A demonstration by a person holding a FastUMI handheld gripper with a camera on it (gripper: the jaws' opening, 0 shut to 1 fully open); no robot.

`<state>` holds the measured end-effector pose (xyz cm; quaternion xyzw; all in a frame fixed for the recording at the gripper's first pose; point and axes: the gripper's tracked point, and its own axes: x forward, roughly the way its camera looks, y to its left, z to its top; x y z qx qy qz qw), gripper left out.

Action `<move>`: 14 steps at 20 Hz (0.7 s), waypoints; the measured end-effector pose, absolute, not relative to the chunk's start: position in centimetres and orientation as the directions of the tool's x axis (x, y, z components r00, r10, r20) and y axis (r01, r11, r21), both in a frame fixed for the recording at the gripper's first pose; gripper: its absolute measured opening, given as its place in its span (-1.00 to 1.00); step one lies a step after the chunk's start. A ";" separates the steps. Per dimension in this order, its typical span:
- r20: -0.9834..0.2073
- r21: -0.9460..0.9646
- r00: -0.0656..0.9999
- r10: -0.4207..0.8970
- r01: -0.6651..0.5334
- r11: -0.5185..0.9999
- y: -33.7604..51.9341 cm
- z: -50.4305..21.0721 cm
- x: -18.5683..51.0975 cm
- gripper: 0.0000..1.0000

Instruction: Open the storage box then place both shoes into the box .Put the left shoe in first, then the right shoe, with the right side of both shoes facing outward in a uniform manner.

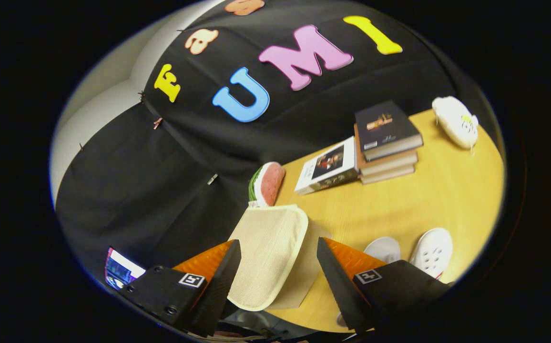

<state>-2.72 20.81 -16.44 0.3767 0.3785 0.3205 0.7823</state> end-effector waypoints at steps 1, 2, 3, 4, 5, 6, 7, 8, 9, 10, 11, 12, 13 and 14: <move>-0.360 0.849 0.467 0.808 -0.195 0.491 21.9 -17.5 -3.1 0.96; -0.362 0.866 0.426 0.829 -0.176 0.469 23.0 -18.8 -3.7 0.96; -0.362 0.880 0.393 0.846 -0.155 0.449 24.0 -19.9 -4.5 0.96; -0.359 0.895 0.360 0.861 -0.131 0.427 25.0 -20.6 -5.0 0.96; -0.358 0.905 0.330 0.873 -0.106 0.412 26.1 -21.4 -5.5 0.96; -0.355 0.914 0.308 0.882 -0.084 0.397 26.8 -22.0 -5.9 0.96; -0.353 0.919 0.293 0.889 -0.068 0.387 27.5 -22.5 -6.3 0.96; -0.347 0.925 0.281 0.895 -0.054 0.376 28.0 -22.8 -6.5 0.95; -0.337 0.933 0.271 0.902 -0.034 0.359 28.6 -22.8 -6.6 0.95; -0.318 0.943 0.267 0.910 -0.012 0.333 29.0 -22.8 -6.8 0.92; -0.315 0.946 0.272 0.909 0.009 0.324 29.1 -22.8 -6.6 0.91; -0.311 0.948 0.274 0.910 0.022 0.318 29.0 -22.8 -6.4 0.56; -0.306 0.950 0.267 0.914 0.024 0.311 28.8 -22.6 -6.7 0.20; -0.301 0.952 0.274 0.913 0.027 0.306 28.4 -22.3 -6.5 -0.02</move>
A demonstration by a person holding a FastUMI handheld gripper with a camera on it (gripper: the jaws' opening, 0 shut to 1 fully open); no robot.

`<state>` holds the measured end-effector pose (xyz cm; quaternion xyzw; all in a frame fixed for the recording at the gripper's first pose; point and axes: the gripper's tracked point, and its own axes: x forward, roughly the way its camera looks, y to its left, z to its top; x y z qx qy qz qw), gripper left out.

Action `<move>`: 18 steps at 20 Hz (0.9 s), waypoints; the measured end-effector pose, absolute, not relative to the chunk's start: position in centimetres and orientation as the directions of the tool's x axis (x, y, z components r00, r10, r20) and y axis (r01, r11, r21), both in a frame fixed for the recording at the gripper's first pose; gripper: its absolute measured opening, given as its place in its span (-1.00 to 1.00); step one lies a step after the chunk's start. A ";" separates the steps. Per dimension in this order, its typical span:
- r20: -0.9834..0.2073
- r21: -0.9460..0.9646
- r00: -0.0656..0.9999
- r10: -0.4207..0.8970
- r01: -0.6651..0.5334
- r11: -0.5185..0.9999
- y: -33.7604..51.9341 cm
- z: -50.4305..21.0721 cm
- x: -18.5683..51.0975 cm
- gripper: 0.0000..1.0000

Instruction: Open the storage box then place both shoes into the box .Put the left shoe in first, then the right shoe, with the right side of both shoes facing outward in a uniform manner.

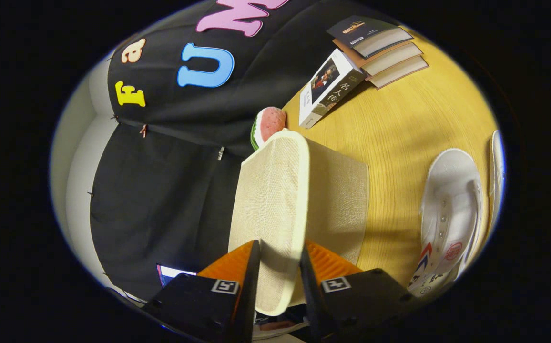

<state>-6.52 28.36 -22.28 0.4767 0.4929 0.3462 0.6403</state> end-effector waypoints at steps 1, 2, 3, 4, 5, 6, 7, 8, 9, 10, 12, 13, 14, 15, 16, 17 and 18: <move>-0.306 0.950 0.296 0.905 0.036 0.309 28.0 -21.9 -6.0 -0.25; -0.309 0.948 0.306 0.900 0.027 0.316 27.8 -21.6 -5.6 -0.78; -0.308 0.947 0.310 0.899 0.004 0.322 27.7 -20.8 -5.6 -0.80; -0.298 0.946 0.312 0.902 -0.028 0.322 27.8 -19.8 -5.7 -0.88; -0.297 0.943 0.316 0.901 -0.050 0.328 27.9 -19.0 -5.4 -0.88; -0.293 0.941 0.321 0.901 -0.068 0.331 27.9 -17.9 -5.1 -0.88; -0.288 0.939 0.327 0.900 -0.085 0.332 28.2 -16.6 -4.7 -0.87; -0.281 0.937 0.335 0.899 -0.106 0.332 28.5 -15.1 -4.5 -0.88; -0.270 0.935 0.339 0.901 -0.130 0.329 29.0 -13.5 -4.2 -0.87; -0.260 0.932 0.343 0.903 -0.157 0.328 29.7 -12.0 -4.1 -0.88; -0.234 0.920 0.350 0.907 -0.221 0.323 31.6 -8.6 -3.7 -0.88; -0.224 0.912 0.345 0.911 -0.255 0.321 33.1 -6.6 -3.8 -0.88; -0.221 0.906 0.337 0.915 -0.276 0.321 34.1 -5.7 -3.9 -0.87; -0.218 0.899 0.331 0.918 -0.299 0.321 35.6 -4.4 -3.9 -0.87; -0.208 0.896 0.321 0.924 -0.317 0.312 37.1 -3.2 -3.8 -0.87; -0.202 0.895 0.313 0.928 -0.326 0.305 38.6 -2.4 -3.7 -0.87; -0.198 0.895 0.303 0.932 -0.332 0.299 40.1 -1.8 -3.6 -0.87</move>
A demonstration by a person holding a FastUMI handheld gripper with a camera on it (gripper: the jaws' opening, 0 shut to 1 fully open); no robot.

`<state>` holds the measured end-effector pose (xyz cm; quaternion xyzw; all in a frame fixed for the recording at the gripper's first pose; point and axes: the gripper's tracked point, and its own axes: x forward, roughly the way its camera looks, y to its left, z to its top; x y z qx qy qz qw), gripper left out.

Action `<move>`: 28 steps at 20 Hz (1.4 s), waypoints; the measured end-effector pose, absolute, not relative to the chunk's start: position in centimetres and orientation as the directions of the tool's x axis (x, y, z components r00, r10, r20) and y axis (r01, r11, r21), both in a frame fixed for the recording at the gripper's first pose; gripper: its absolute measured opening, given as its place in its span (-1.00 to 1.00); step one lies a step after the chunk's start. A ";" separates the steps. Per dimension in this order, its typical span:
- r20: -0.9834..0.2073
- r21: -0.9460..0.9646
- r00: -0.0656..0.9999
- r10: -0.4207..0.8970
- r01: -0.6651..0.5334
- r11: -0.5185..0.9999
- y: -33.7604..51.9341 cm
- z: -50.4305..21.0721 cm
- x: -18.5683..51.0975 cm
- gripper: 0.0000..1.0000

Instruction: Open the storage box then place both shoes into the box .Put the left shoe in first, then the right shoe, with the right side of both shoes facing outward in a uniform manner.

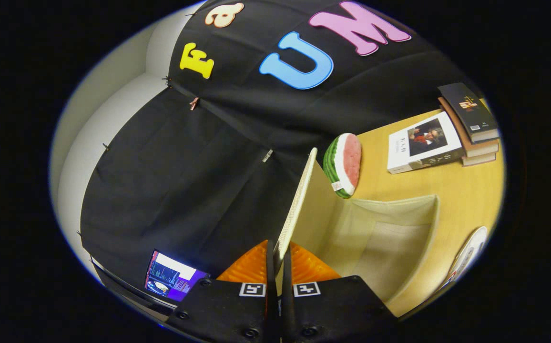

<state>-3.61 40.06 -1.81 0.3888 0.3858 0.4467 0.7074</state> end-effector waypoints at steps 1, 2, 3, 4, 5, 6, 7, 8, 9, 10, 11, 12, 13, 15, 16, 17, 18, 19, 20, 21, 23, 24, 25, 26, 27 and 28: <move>-0.197 0.891 0.295 0.935 -0.344 0.296 41.5 -1.6 -3.7 -0.86; -0.195 0.890 0.284 0.939 -0.351 0.291 42.6 -1.4 -3.7 -0.78; -0.192 0.891 0.276 0.942 -0.355 0.285 43.9 -1.3 -3.8 -0.77; -0.190 0.893 0.266 0.945 -0.353 0.279 44.7 -0.8 -3.9 -0.71; -0.194 0.891 0.261 0.946 -0.356 0.281 45.5 -0.6 -3.9 -0.71; -0.202 0.889 0.245 0.948 -0.360 0.282 46.7 -0.8 -4.1 -0.64; -0.209 0.884 0.235 0.949 -0.369 0.286 47.4 -1.1 -4.3 -0.63; -0.213 0.881 0.230 0.950 -0.375 0.289 48.0 -1.0 -4.4 -0.43; -0.215 0.880 0.223 0.951 -0.379 0.288 48.6 -1.0 -4.5 -0.38; -0.220 0.879 0.213 0.952 -0.380 0.288 48.9 -1.2 -4.8 -0.11; -0.232 0.875 0.207 0.950 -0.382 0.297 49.2 -1.6 -5.0 0.15; -0.245 0.869 0.202 0.948 -0.388 0.307 48.9 -1.9 -5.2 0.42; -0.259 0.863 0.206 0.944 -0.390 0.322 49.1 -2.5 -5.5 0.69; -0.271 0.851 0.236 0.933 -0.395 0.347 47.8 -2.6 -5.5 0.96; -0.281 0.836 0.262 0.923 -0.405 0.369 46.7 -2.7 -5.2 0.95; -0.299 0.815 0.290 0.909 -0.418 0.401 45.1 -3.1 -4.9 0.95; -0.320 0.791 0.317 0.893 -0.430 0.436 43.4 -3.7 -4.6 0.95; -0.347 0.760 0.345 0.872 -0.441 0.477 41.3 -4.4 -4.4 0.95; -0.379 0.726 0.379 0.845 -0.445 0.525 39.0 -5.4 -3.9 0.96; -0.411 0.689 0.411 0.814 -0.444 0.572 36.4 -6.3 -3.5 0.96; -0.473 0.624 0.469 0.746 -0.419 0.660 31.0 -8.1 -3.2 0.95; -0.504 0.599 0.493 0.709 -0.392 0.699 28.5 -9.2 -3.2 0.95; -0.529 0.578 0.515 0.675 -0.364 0.730 26.2 -10.2 -3.1 0.95; -0.553 0.555 0.538 0.636 -0.332 0.763 24.0 -11.4 -3.0 0.95; -0.578 0.534 0.550 0.603 -0.304 0.789 22.0 -12.9 -3.1 0.95; -0.611 0.508 0.549 0.570 -0.279 0.815 20.0 -14.9 -3.7 0.95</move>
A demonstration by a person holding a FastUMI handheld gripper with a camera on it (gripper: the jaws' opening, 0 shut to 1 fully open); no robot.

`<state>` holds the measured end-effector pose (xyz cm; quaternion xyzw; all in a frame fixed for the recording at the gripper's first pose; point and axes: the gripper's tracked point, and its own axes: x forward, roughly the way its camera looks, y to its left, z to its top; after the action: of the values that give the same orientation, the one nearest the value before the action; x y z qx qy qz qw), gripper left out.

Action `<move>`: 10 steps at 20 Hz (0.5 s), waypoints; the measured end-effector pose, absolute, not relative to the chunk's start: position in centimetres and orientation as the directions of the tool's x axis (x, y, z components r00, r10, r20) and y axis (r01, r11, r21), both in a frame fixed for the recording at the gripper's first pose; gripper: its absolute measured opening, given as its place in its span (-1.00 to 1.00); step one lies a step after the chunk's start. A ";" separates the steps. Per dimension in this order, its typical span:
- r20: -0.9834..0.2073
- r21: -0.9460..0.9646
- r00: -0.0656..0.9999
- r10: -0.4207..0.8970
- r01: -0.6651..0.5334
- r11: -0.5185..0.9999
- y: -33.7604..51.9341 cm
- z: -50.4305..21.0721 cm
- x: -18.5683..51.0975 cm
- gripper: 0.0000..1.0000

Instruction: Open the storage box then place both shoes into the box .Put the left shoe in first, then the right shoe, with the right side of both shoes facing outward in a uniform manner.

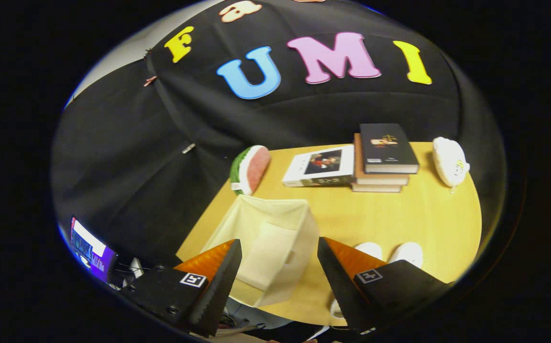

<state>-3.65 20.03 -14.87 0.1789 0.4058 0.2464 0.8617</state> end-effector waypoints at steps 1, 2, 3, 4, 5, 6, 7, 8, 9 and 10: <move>-0.645 0.481 0.543 0.537 -0.257 0.838 18.2 -16.8 -4.4 0.95; -0.678 0.448 0.534 0.505 -0.243 0.860 16.6 -18.6 -5.0 0.94; -0.709 0.412 0.523 0.473 -0.238 0.880 15.1 -20.3 -5.8 0.94; -0.738 0.374 0.510 0.441 -0.234 0.897 13.7 -21.9 -6.6 0.94; -0.761 0.345 0.496 0.419 -0.238 0.908 12.8 -23.3 -7.3 0.93; -0.784 0.316 0.479 0.396 -0.241 0.918 12.2 -24.7 -8.0 0.92; -0.805 0.294 0.456 0.381 -0.251 0.922 11.7 -26.3 -8.8 0.88; -0.822 0.275 0.434 0.367 -0.261 0.925 11.5 -27.6 -9.4 0.75; -0.835 0.260 0.418 0.357 -0.271 0.927 11.3 -28.7 -9.9 0.66; -0.852 0.237 0.401 0.337 -0.278 0.931 11.1 -29.8 -10.2 0.58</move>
<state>-10.24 11.12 -29.83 0.0285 0.5154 0.1836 0.8366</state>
